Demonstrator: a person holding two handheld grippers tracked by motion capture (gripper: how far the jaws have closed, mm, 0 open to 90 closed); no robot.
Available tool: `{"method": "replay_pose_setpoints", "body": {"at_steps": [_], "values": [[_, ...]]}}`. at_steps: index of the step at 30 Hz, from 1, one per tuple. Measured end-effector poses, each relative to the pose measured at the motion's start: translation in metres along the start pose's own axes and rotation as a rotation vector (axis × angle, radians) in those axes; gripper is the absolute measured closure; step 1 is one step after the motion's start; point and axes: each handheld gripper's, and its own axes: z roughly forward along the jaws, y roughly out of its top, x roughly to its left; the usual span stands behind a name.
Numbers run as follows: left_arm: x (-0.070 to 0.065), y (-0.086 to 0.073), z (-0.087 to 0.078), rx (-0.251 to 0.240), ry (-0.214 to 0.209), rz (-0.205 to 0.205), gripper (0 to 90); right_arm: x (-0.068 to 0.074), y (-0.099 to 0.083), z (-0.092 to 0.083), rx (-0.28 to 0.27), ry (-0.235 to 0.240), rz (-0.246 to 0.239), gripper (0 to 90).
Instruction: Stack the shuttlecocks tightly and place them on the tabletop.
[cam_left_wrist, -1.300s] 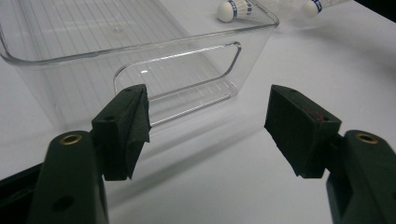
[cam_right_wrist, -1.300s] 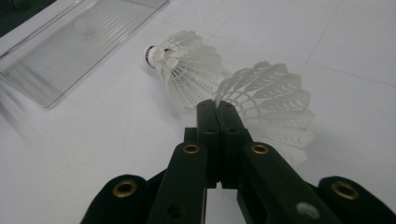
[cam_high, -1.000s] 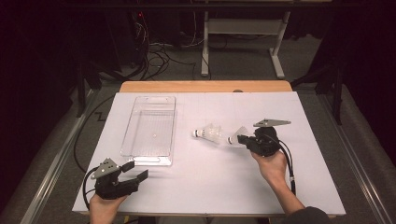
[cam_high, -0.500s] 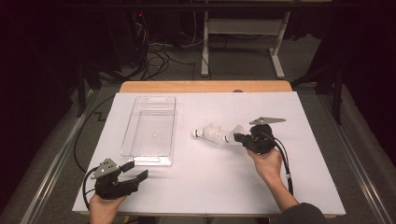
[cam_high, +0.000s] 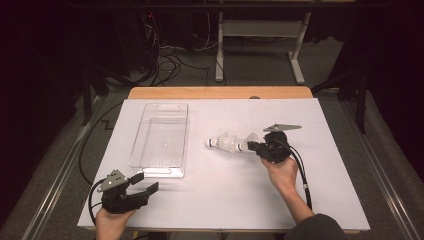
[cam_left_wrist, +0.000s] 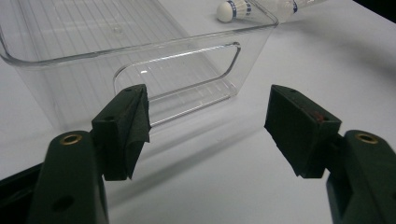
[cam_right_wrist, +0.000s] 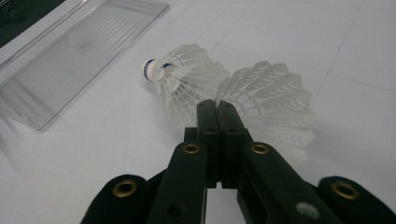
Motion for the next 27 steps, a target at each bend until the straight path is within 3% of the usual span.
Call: {"method": "replay_pose_setpoints", "body": {"at_steps": [27], "values": [[0.000, 0.000, 0.000, 0.001, -0.001, 0.003, 31.5, 0.002, 0.003, 0.017, 0.000, 0.001, 0.012, 90.0]]}}
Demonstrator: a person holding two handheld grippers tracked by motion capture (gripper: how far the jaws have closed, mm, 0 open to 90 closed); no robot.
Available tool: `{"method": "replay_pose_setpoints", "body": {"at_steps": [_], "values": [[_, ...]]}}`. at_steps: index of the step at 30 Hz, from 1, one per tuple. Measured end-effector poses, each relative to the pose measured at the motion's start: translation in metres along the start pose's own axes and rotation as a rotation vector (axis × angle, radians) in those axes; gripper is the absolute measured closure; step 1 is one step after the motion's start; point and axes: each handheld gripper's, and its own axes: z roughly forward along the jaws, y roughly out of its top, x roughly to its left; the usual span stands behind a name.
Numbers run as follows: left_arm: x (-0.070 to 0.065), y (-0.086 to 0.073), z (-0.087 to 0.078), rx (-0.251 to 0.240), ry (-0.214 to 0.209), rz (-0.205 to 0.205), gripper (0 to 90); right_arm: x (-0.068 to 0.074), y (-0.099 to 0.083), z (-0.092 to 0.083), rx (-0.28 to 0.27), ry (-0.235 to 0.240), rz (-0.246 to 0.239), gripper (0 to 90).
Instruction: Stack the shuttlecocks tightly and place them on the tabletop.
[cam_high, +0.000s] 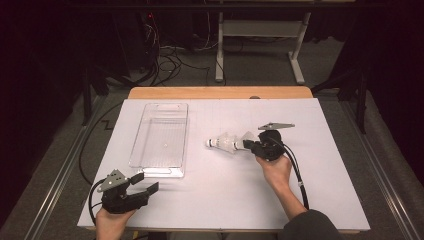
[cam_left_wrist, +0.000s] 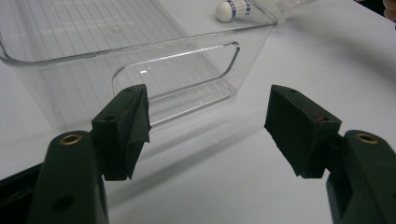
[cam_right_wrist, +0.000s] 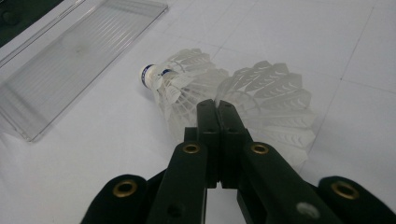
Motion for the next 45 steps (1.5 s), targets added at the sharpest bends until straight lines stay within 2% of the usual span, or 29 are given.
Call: {"method": "replay_pose_setpoints", "body": {"at_steps": [45], "values": [[0.000, 0.000, 0.000, -0.003, -0.002, -0.003, 31.4, 0.007, 0.008, 0.020, -0.019, 0.020, 0.008, 90.0]]}}
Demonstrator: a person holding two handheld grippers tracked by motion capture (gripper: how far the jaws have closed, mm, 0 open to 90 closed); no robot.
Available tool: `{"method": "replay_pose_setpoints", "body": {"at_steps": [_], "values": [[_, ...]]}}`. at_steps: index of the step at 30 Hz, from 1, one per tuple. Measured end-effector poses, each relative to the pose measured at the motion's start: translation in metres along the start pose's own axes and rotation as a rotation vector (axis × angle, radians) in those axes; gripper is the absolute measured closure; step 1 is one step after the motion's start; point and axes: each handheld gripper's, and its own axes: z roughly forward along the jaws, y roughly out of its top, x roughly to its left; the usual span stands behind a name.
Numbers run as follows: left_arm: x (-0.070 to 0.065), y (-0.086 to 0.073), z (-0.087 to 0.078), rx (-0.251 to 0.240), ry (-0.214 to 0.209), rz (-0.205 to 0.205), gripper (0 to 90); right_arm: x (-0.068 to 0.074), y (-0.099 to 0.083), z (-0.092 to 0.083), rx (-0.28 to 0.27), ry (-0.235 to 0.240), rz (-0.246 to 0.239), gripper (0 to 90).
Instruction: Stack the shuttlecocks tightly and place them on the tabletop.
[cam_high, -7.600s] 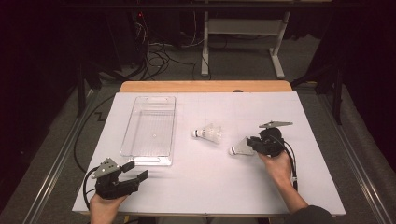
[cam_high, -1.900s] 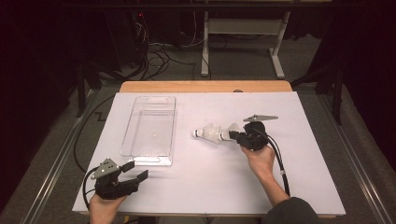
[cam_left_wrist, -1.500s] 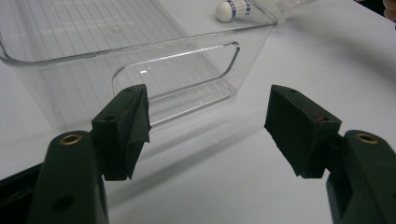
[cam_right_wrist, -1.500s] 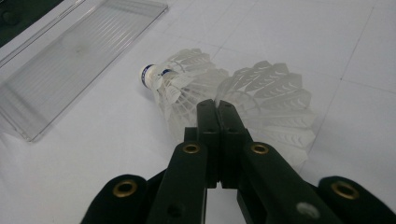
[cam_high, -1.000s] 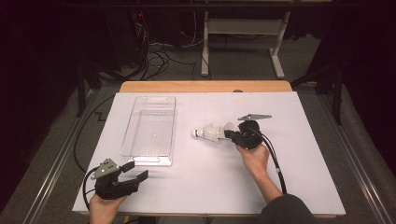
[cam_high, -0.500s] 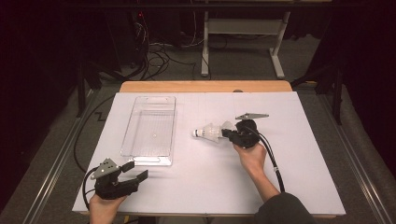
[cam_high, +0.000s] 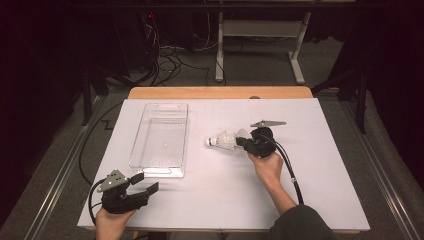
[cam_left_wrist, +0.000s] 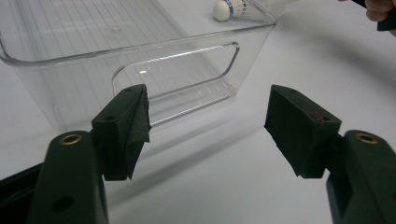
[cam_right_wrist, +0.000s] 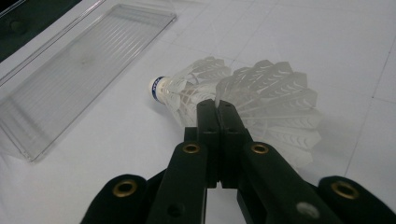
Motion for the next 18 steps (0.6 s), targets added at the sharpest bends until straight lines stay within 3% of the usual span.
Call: {"method": "replay_pose_setpoints", "body": {"at_steps": [18], "values": [[0.0000, 0.0001, 0.0002, 0.002, -0.002, 0.002, 31.4, -0.0015, -0.0002, 0.0019, -0.006, 0.020, 0.012, 90.0]]}}
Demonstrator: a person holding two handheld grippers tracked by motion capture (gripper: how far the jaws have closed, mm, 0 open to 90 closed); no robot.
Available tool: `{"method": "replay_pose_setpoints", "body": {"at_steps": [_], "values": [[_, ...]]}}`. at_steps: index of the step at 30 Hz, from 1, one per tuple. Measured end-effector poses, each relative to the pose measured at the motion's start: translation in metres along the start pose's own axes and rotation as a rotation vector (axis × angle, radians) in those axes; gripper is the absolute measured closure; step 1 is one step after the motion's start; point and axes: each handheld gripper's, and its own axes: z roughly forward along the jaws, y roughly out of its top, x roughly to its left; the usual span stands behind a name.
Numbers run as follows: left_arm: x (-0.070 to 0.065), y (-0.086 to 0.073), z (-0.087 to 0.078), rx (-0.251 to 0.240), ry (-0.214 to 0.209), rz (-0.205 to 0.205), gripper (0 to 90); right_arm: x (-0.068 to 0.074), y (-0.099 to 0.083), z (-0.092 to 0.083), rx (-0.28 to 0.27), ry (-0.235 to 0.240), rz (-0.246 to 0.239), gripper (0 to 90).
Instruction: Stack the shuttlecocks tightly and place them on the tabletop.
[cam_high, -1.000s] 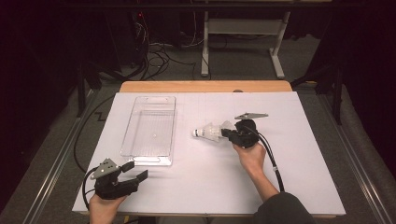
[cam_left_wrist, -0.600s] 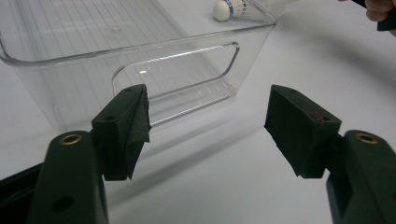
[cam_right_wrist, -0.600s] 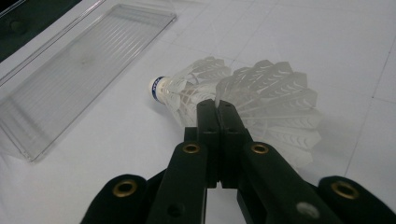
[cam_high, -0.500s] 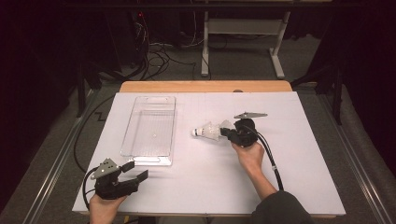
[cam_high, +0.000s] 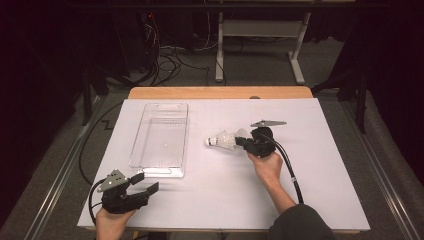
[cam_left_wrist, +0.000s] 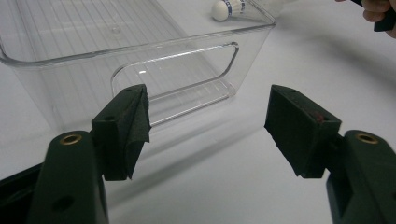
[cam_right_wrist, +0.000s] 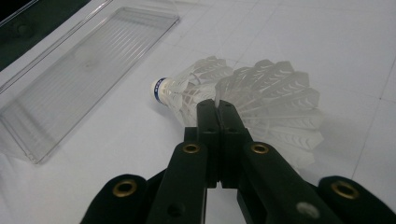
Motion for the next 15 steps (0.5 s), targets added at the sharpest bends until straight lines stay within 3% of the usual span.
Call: {"method": "replay_pose_setpoints", "body": {"at_steps": [15], "values": [[0.0000, 0.0000, 0.0000, 0.000, 0.000, -0.001, 31.5, -0.0005, 0.0010, 0.0016, -0.005, 0.000, -0.004, 90.0]]}}
